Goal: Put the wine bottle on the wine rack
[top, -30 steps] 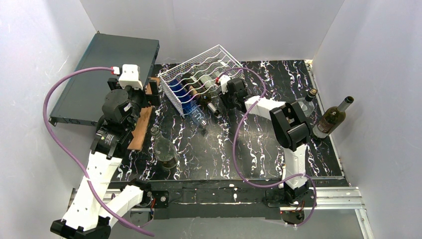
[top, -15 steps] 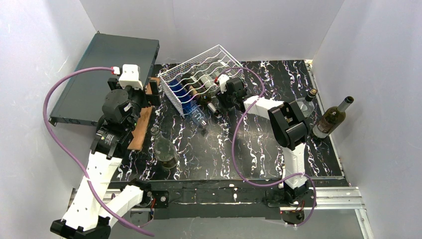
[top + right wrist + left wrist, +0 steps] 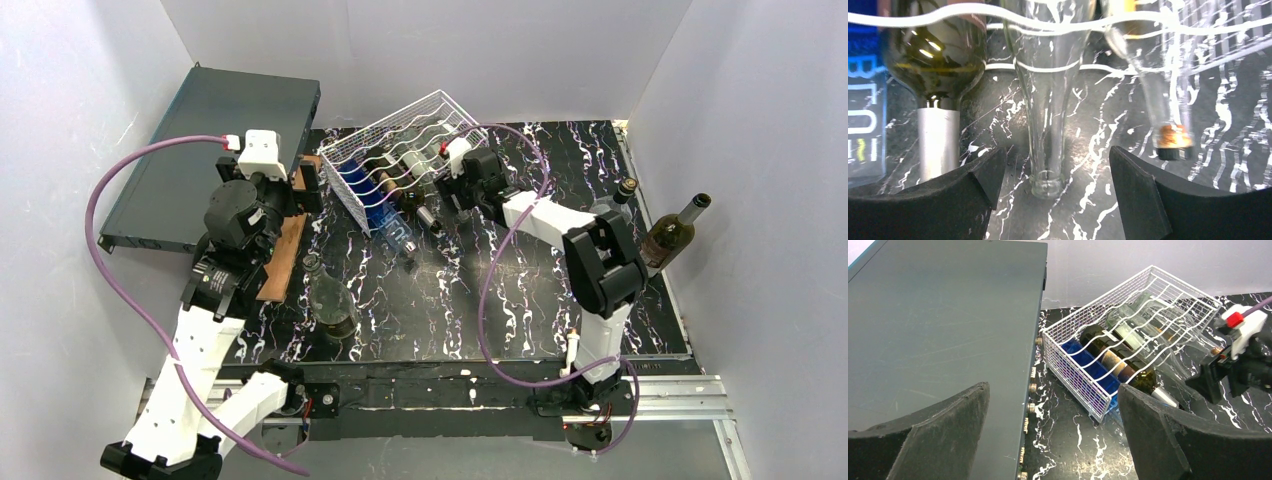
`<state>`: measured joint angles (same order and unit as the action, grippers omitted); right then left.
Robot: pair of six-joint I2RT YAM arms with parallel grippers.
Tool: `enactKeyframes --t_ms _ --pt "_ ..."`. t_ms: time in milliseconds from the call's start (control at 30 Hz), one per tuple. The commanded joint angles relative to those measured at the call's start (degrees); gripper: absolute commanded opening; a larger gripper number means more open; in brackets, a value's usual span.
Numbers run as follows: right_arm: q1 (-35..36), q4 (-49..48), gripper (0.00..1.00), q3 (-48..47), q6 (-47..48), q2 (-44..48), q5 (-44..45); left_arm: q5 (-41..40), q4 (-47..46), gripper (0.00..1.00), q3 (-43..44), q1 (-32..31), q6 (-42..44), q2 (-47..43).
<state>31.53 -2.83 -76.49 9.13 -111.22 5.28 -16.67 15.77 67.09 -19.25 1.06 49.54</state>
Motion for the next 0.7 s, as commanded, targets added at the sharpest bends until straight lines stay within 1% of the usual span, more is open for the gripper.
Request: enactKeyframes --t_ms 0,100,233,300,400,500,667 --pt "0.1 2.1 0.84 0.6 -1.9 8.4 2.8 0.0 -2.1 0.99 -0.6 -0.1 -0.2 -1.5" --pt "0.2 4.4 0.84 2.2 -3.6 12.8 2.1 -0.3 -2.3 0.99 -0.8 -0.2 -0.3 -2.1" --pt "2.0 3.9 0.82 6.0 -7.9 18.7 -7.9 -0.3 -2.3 1.00 -0.7 -0.2 -0.3 -3.0" --pt "5.3 3.4 0.82 8.3 -8.7 22.3 -9.3 -0.5 -2.4 0.99 -0.8 -0.2 -0.3 -3.7" --pt "12.5 0.6 0.82 10.8 -8.8 26.5 -9.3 -1.1 -2.5 0.99 -0.9 -0.2 -0.1 -4.5" --pt "19.8 -2.0 0.83 12.6 -11.5 29.8 -9.4 -1.5 -2.6 0.99 -0.9 -0.2 0.0 -5.3" --pt "28.1 -3.4 0.82 9.6 -14.7 30.1 -10.0 -2.0 -2.5 0.99 -0.8 -0.4 0.1 -6.5"
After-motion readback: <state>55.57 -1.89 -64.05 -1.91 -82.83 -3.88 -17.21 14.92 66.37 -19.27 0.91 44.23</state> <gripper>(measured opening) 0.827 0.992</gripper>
